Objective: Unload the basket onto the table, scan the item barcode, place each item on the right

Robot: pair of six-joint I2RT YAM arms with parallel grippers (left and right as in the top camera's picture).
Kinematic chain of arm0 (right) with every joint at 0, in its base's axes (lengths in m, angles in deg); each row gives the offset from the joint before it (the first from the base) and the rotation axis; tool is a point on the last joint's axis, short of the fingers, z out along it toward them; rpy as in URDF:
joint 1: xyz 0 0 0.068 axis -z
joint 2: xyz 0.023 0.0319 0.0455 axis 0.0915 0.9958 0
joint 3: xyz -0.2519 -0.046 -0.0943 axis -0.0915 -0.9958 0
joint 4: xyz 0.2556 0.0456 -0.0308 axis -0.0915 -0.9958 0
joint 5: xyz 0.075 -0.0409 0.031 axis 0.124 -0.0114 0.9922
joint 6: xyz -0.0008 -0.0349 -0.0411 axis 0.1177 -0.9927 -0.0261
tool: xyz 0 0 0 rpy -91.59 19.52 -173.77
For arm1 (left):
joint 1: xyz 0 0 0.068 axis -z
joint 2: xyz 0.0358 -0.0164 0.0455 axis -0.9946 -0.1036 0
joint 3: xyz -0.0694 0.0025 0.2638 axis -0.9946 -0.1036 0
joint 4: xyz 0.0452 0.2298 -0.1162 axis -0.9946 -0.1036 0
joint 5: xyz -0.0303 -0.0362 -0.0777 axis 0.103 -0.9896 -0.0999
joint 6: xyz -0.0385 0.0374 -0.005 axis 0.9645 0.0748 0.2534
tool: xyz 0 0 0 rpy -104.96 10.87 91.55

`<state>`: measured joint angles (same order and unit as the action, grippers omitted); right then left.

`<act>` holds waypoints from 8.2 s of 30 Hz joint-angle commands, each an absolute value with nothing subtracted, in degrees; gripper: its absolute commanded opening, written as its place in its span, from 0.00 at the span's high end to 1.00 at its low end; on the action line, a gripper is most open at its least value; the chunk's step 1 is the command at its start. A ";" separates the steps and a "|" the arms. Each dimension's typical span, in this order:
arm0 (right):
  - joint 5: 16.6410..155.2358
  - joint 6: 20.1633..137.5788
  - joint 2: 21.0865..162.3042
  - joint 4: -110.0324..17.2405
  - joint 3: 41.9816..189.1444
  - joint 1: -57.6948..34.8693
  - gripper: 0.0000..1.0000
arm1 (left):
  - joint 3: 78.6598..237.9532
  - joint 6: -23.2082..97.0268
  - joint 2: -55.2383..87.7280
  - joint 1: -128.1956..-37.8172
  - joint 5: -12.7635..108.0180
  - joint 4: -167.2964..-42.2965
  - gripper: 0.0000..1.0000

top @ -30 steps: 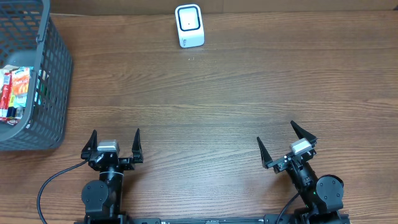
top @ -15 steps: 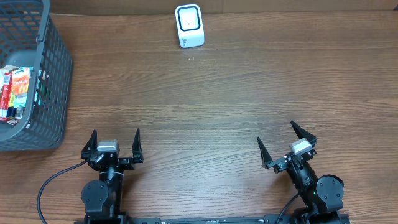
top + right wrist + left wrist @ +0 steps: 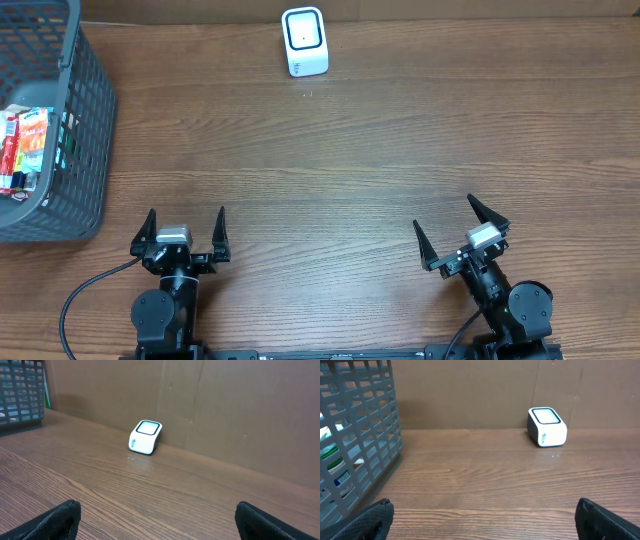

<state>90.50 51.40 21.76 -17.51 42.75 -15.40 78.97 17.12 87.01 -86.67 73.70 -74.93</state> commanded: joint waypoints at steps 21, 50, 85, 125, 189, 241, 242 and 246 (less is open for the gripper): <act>89.99 51.22 21.09 -17.18 42.13 -15.18 0.00 | 78.75 21.27 87.57 -86.27 65.18 -74.16 0.00; 89.99 51.22 21.09 -17.18 42.13 -15.20 0.00 | 120.54 15.37 87.53 -86.30 58.73 -56.02 0.00; 89.99 51.22 21.09 -17.18 42.13 -15.20 0.00 | 203.38 7.94 13.13 -86.30 76.28 -134.84 0.00; 89.99 51.22 21.09 -17.16 42.13 -15.20 0.00 | 203.31 9.25 -20.05 -122.80 63.04 -135.12 0.00; 89.99 51.22 21.09 -17.18 42.13 -15.20 0.00 | 198.70 -0.39 -46.39 -121.46 65.13 -135.06 0.43; 89.99 51.22 21.09 -17.18 42.13 -15.20 0.00 | 209.65 30.93 -1.01 -95.52 55.52 -152.83 0.60; 89.99 51.22 21.09 -17.18 42.13 -15.20 0.00 | 209.50 30.91 -1.16 -93.79 55.50 -153.33 0.60; 89.99 51.22 21.09 -17.18 42.13 -15.20 0.00 | 207.59 30.89 -1.47 -84.61 55.30 -155.28 0.60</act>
